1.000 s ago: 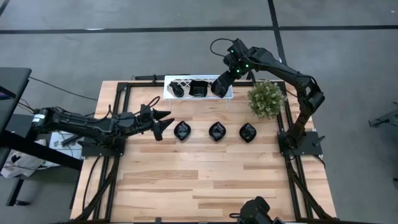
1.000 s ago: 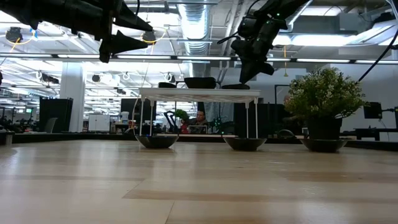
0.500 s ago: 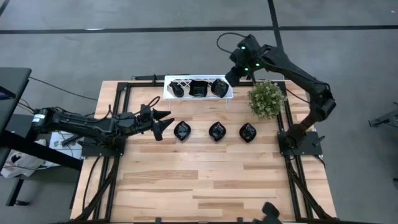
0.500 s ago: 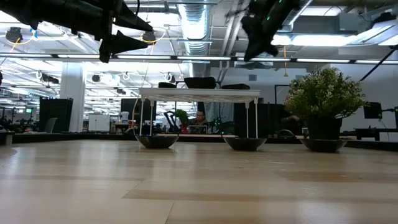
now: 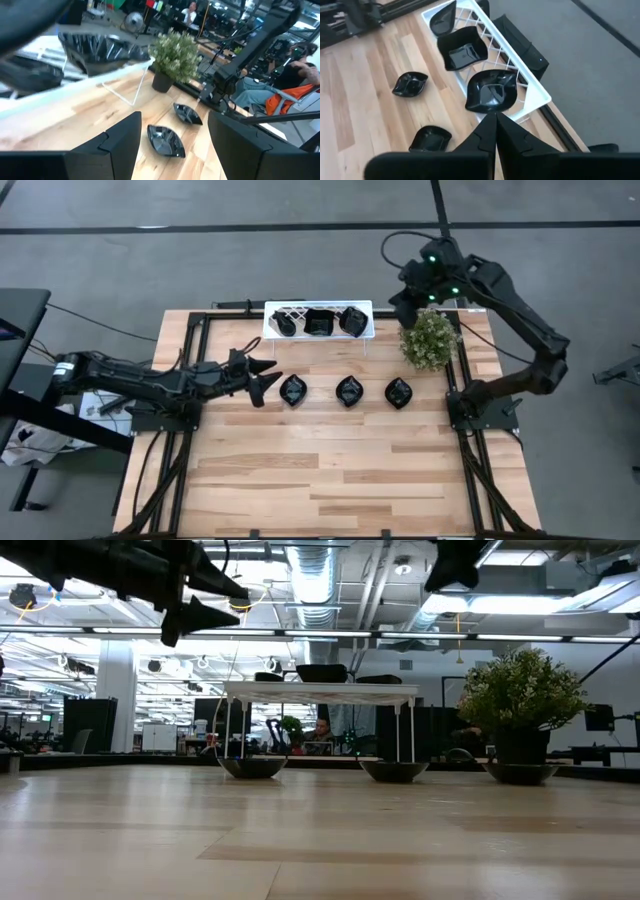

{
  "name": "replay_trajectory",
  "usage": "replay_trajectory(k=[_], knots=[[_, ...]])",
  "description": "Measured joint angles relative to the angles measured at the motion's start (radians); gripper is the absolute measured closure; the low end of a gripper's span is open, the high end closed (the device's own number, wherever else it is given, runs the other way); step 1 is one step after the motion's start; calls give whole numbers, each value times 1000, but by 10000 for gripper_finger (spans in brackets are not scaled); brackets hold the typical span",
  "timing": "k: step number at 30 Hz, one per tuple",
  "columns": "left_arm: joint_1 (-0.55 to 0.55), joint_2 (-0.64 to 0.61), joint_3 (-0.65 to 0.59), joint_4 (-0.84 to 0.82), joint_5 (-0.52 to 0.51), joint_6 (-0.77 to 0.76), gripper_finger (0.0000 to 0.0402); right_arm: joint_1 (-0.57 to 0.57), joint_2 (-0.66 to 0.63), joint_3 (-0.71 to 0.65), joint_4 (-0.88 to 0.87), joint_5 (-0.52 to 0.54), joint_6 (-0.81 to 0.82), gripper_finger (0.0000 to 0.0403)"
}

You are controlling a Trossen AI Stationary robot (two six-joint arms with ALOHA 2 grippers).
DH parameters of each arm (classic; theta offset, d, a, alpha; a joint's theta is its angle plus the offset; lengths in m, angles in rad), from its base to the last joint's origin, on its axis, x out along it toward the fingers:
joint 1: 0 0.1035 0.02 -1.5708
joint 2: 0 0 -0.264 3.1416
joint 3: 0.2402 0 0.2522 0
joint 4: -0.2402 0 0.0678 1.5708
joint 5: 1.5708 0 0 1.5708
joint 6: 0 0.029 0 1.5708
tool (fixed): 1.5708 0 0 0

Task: Pick & Place Mini shaped plates
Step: Stack the black left leaf shaped plate on top of the leaf shaped plates on the shelf

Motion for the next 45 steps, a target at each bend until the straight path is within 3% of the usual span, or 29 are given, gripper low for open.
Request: replay_trajectory(k=[3, 7, 16, 24, 28, 34, 45], knots=[[0, 33, 0, 1, 1, -37, 170, -1, -57, -36, 3, -6, -25, 399], [0, 78, 0, 0, 7, -85, 170, -2, -164, -193, 79, -46, -3, 401], [8, 140, 20, 0, 41, -162, 170, 8, -477, -601, 357, -100, 198, 400], [87, 254, 128, 0, 120, -161, 170, 66, -686, -813, 585, -100, 330, 401], [134, 326, 177, -34, 165, -182, 170, 93, -759, -882, 667, -98, 368, 400], [172, 372, 230, -265, 240, -256, 170, 116, -856, -924, 686, -94, 389, 402], [171, 371, 230, -559, 233, -552, 170, 117, -948, -960, 686, -87, 400, 401]])
